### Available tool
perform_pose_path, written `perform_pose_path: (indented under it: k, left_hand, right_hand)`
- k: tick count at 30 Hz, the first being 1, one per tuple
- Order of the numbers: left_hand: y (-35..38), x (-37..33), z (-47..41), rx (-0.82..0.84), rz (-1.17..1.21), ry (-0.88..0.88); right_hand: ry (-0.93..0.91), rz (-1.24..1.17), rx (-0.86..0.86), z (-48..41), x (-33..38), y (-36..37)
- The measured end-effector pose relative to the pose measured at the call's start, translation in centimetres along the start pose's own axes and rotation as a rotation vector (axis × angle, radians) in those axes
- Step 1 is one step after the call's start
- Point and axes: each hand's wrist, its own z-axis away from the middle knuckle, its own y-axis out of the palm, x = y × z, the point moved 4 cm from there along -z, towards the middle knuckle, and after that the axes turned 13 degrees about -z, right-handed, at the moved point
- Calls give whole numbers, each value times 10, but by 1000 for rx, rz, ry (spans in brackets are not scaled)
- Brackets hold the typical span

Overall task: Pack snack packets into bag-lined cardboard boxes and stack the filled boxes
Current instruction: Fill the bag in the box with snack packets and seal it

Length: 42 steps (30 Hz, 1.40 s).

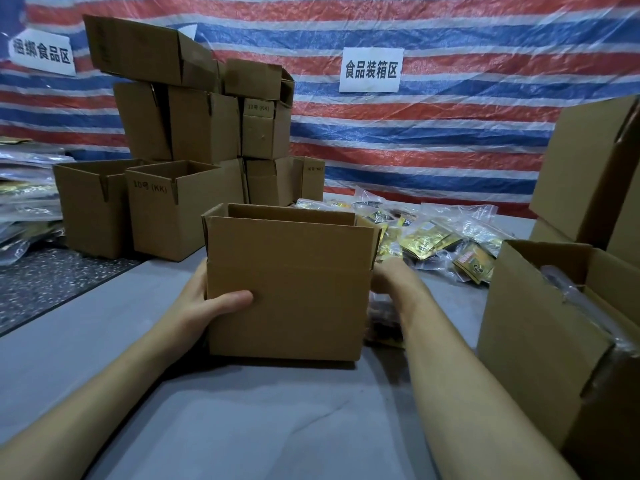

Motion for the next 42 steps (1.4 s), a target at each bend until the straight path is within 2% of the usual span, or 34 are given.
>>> perform_pose_path:
  k: [2,7,12,16,19,24,28,31,36,42]
  left_hand:
    - [1,-2,1,11,-12,9]
    - [9,-4,2,69,-24,25]
    - [13,-12,7,126,-19,26]
    - [19,-15,13,175,-5,17]
    - [22,-21,18,199,13,18]
    - [23,-17,18,218,6,4]
    - [25,-19,19,234,-30,6]
    - [23,-16,18,235,-23,6]
    - [24,-19,19,226,-34,16]
    - [24,-23,19,207,-51,27]
  right_hand:
    - [-4,-68,15,4,-1,0]
    - [-161,-142,-63,11,23,-22]
    - [-313,-39,-224,36,50,-47]
    - [-450,-110,-427,68,71,-64]
    - [-514,-204,-478,97,102,-80]
    - [-620,-207,-258,134,161,-93]
    - [-648,-225,-164,162,200,-107]
    - [-672,-128,-109,174,216,-102]
    - [-818,-30,-9,181,217,-80]
    - [-830,56,97,179,210,-69]
